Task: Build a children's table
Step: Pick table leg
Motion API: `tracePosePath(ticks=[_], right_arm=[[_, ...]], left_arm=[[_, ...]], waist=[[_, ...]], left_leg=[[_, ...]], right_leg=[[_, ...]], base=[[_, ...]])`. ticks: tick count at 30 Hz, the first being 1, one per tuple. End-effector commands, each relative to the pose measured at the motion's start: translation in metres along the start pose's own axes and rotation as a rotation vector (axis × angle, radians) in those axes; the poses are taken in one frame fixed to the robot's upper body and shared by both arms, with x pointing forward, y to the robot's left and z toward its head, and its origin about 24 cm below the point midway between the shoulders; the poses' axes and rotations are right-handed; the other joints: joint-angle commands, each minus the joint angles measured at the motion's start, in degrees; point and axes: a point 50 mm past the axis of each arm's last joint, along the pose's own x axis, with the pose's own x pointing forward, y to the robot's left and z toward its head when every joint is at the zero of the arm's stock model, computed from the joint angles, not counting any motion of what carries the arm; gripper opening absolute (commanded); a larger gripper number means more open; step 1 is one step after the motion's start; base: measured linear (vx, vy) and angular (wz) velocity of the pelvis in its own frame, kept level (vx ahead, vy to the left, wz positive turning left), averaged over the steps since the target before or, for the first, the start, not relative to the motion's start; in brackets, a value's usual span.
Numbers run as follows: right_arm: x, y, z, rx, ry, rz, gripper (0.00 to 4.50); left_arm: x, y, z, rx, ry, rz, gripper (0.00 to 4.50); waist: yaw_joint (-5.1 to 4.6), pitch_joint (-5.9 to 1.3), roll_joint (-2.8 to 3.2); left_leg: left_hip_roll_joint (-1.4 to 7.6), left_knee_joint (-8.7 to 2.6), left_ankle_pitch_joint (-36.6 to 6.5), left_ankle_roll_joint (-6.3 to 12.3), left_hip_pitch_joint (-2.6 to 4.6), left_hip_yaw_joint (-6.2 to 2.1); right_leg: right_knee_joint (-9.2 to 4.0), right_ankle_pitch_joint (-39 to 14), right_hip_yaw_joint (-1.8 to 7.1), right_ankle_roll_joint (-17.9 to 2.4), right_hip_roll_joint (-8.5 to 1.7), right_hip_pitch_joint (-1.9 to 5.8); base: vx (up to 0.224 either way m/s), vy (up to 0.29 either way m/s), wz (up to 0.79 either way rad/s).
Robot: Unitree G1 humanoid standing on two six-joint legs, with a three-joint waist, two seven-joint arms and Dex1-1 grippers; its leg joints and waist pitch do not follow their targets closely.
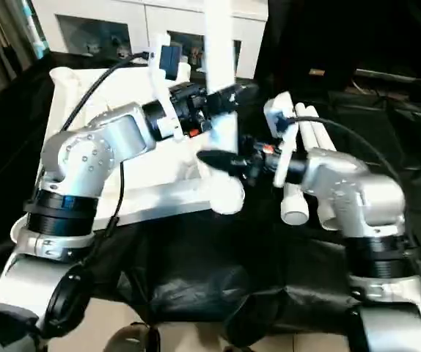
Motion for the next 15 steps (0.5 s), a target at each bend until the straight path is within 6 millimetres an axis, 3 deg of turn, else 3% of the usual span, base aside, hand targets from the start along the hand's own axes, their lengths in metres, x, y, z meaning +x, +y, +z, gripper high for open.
tracePosePath(ticks=[1, 2, 3, 12, 13, 15], right_arm=[[0.000, 0.002, -0.004, 0.015, 0.026, 0.017, 2.95], [0.001, 0.001, -0.005, 0.022, 0.028, 0.014, 2.95], [0.001, 0.001, -0.006, 0.027, 0.028, 0.012, 2.89], [0.008, -0.003, -0.006, 0.036, -0.019, -0.042, 2.12], [0.009, -0.004, -0.006, 0.036, -0.020, -0.046, 2.08], [0.011, -0.003, -0.007, 0.034, -0.025, -0.058, 2.00]], left_arm=[[0.006, -0.012, 0.010, 0.029, -0.018, -0.071, 1.86], [0.006, -0.012, 0.011, 0.028, -0.021, -0.072, 1.86], [0.006, -0.012, 0.011, 0.024, -0.024, -0.074, 1.86], [0.006, -0.011, 0.005, 0.024, -0.017, -0.037, 1.86], [0.006, -0.009, 0.005, 0.028, -0.014, -0.018, 2.42], [0.007, -0.006, 0.002, 0.017, -0.002, 0.034, 2.56]], waist=[[0.04, -5.89, -1.01], [-0.02, -5.87, -1.02], [-0.10, -5.81, -1.40], [-0.12, -5.91, -1.13], [-0.14, -5.92, -1.15], [-0.06, -5.94, -1.02]], left_leg=[[4.19, -3.61, -7.1, 1.48, 2.16, -1.98], [4.16, -3.58, -7.5, 1.42, 2.20, -1.99], [4.16, -3.60, -7.9, 1.30, 2.16, -1.95], [4.21, -3.66, -8.2, 0.28, 2.27, -2.04], [4.24, -3.70, -8.2, 0.19, 2.25, -2.09], [4.22, -3.68, -8.2, -0.08, 2.27, -2.04]], right_leg=[[-4.28, -7.9, 2.38, -12.8, -5.05, 2.73], [-4.35, -8.4, 2.34, -12.9, -4.98, 2.66], [-4.50, -9.3, 2.35, -12.7, -5.01, 2.68], [-4.45, -10.6, 2.34, -11.8, -4.97, 2.38], [-4.39, -10.3, 2.33, -11.8, -4.95, 2.42], [-4.34, -9.3, 2.40, -11.9, -4.97, 2.38]], base=[[0.000, 0.000, 0.00], [0.000, 0.000, 0.00], [0.000, 0.000, 0.00], [0.000, 0.000, 0.00], [0.000, 0.000, 0.00], [0.000, 0.000, 0.00]])
